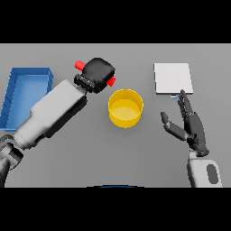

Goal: Pick up the red beaker and tilt it to pour out 1 green nut into yellow bowl. Pick up the yellow bowl and place it on the metallic measuring scale.

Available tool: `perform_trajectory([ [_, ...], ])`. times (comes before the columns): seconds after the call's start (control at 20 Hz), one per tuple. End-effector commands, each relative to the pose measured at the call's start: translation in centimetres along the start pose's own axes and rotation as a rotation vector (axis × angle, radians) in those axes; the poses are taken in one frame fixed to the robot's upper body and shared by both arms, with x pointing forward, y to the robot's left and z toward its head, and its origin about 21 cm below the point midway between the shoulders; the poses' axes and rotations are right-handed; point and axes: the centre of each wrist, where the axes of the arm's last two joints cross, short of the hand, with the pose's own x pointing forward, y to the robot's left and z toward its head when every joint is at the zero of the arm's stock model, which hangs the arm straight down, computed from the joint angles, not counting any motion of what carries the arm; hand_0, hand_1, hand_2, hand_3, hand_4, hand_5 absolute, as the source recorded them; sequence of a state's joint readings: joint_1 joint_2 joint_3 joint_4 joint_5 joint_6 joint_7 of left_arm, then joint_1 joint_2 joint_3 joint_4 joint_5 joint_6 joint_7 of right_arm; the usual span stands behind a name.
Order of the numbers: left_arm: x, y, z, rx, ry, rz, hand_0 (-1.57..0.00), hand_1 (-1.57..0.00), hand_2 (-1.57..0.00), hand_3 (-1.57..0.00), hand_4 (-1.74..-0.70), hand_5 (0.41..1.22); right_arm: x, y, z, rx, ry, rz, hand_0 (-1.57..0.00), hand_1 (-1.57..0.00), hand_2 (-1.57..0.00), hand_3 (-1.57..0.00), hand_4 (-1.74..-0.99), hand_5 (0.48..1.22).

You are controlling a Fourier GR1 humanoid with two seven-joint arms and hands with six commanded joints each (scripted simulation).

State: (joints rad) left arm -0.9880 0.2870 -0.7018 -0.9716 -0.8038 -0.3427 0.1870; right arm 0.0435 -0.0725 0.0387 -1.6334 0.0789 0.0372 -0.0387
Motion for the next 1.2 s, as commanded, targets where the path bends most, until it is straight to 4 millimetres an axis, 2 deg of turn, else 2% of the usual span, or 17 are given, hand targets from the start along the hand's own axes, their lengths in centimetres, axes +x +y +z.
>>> perform_trajectory([
  [0.0, 0.2, 0.3, -0.3, -0.026, 0.007, -0.058, -1.57, -1.57, -1.57, -1.31, -1.68, 1.217, 0.3, 0.0, -0.2, -0.002, -0.001, 0.001, 0.00, 0.00, 0.00, 0.00, -1.292, 0.635],
  [0.2, 1.5, 1.1, -0.9, -0.080, -0.021, -0.222, -1.57, -1.57, -1.57, -1.20, -1.71, 1.219, 0.2, -0.5, 0.2, -0.006, 0.002, -0.018, 0.00, 0.00, 0.00, 0.00, -1.301, 0.607],
  [0.35, 2.6, 2.0, -1.5, -0.076, -0.045, -0.345, -1.57, -1.57, -1.57, -1.38, -1.72, 1.220, -0.1, -0.7, 0.2, 0.000, -0.004, -0.012, 0.00, 0.00, 0.00, 0.00, -1.299, 0.605],
  [0.45, 3.6, 2.5, -1.8, -0.080, -0.052, -0.437, -1.57, -1.57, -1.57, -1.45, -1.73, 1.220, -0.1, -0.2, 0.0, 0.001, 0.006, -0.003, 0.00, 0.00, 0.00, 0.00, -1.297, 0.600],
  [0.55, 4.5, 2.5, -1.9, -0.082, -0.068, -0.497, -1.57, -1.57, -1.57, -1.49, -1.73, 1.221, 0.0, -0.7, 0.1, -0.010, 0.003, 0.013, 0.00, 0.00, 0.00, 0.00, -1.299, 0.601],
  [0.75, 4.8, 1.9, -2.2, -0.099, -0.060, -0.638, -1.57, -1.57, -1.57, -1.54, -1.74, 1.221, -0.2, -0.5, 0.1, -0.004, 0.009, 0.005, 0.00, 0.00, 0.00, 0.00, -1.287, 0.604],
  [0.9, 6.1, 2.0, -2.4, -0.135, -0.092, -0.767, -1.57, -1.57, -1.57, -1.55, -1.74, 1.221, -0.3, -0.2, 0.3, -0.007, 0.014, 0.012, 0.00, 0.00, 0.00, 0.00, -1.290, 0.607],
  [1.15, 7.4, 2.3, -2.9, -0.160, -0.092, -0.859, -1.57, -1.57, -1.57, -1.57, -1.74, 1.221, -0.2, -0.5, 0.2, -0.014, 0.003, 0.040, 0.00, 0.00, 0.00, 0.00, -1.282, 0.603],
])
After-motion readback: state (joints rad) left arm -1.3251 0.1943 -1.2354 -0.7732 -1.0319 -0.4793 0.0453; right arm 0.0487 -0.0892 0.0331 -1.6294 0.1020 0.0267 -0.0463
